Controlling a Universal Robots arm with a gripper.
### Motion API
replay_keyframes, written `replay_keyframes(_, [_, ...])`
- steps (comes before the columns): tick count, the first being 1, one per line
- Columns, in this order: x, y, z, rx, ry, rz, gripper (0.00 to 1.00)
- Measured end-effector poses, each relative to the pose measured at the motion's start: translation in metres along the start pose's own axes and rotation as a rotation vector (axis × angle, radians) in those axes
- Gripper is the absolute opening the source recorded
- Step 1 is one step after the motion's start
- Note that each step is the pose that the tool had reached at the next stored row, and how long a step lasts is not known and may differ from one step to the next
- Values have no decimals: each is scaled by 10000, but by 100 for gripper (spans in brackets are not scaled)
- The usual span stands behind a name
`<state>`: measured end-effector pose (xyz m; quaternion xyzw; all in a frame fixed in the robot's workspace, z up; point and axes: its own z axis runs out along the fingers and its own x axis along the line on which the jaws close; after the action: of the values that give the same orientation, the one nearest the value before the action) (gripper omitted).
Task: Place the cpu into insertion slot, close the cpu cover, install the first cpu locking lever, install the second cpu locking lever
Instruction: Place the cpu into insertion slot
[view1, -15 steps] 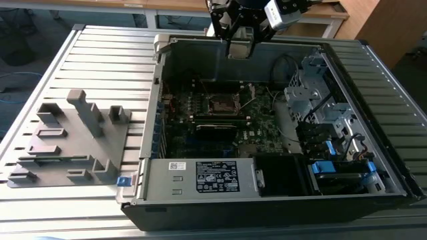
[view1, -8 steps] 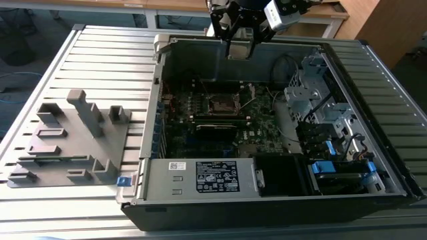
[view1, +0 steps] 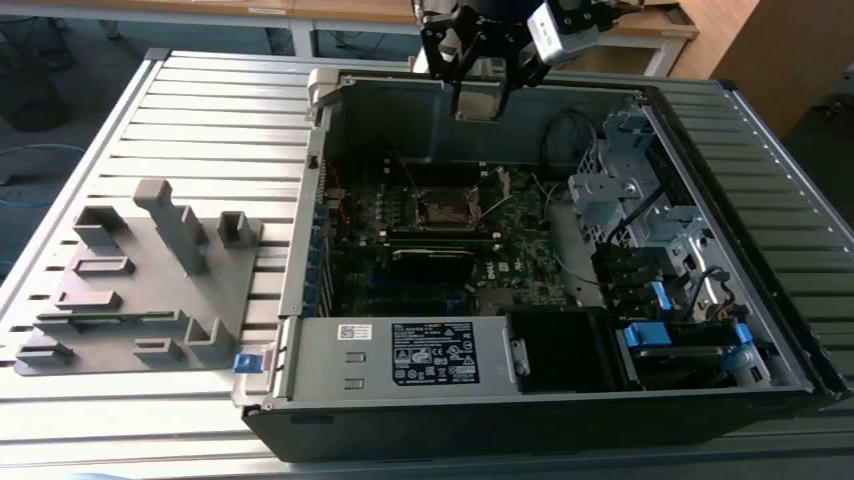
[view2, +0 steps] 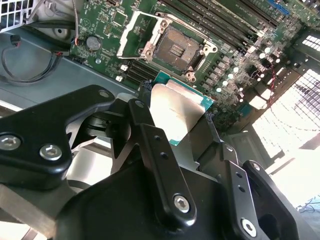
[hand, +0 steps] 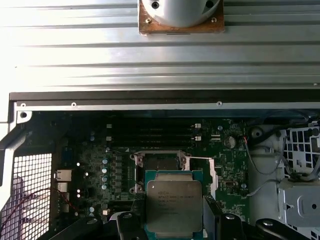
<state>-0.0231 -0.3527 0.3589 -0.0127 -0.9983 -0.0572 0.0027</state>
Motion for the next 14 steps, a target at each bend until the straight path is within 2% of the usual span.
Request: replay_keyframes(14, [0,-3,30,-2,-1,0,54])
